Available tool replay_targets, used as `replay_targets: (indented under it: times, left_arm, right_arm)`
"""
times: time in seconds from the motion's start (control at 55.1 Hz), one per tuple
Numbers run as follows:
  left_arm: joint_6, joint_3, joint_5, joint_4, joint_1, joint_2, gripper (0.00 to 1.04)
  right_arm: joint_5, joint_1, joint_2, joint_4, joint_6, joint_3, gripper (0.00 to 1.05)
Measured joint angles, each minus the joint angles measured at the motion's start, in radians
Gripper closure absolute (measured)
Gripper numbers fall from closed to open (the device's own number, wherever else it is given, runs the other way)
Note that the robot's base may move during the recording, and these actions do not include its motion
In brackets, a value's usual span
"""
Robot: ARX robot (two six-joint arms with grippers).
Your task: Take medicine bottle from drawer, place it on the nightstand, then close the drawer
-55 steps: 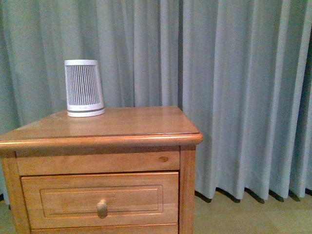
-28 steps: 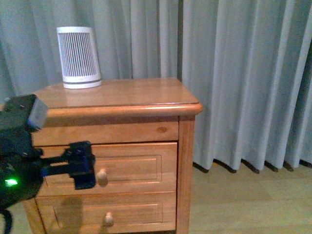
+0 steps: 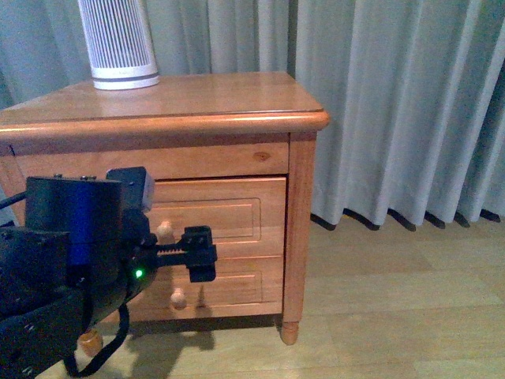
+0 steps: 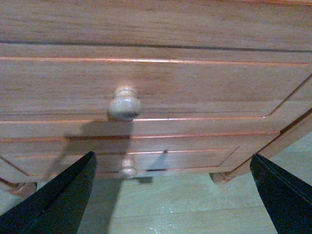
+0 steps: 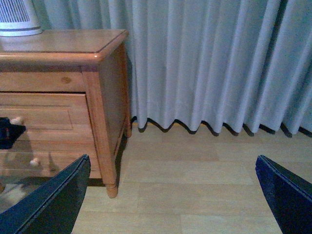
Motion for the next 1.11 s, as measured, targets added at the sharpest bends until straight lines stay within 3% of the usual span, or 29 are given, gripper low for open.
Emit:
replay_targets:
  times: [1.108]
  left_arm:
    - [0.037, 0.177, 0.004, 0.028, 0.051, 0.150, 0.07]
  right_arm:
    - [0.000, 0.000, 0.000, 0.000, 0.000, 0.000, 0.00]
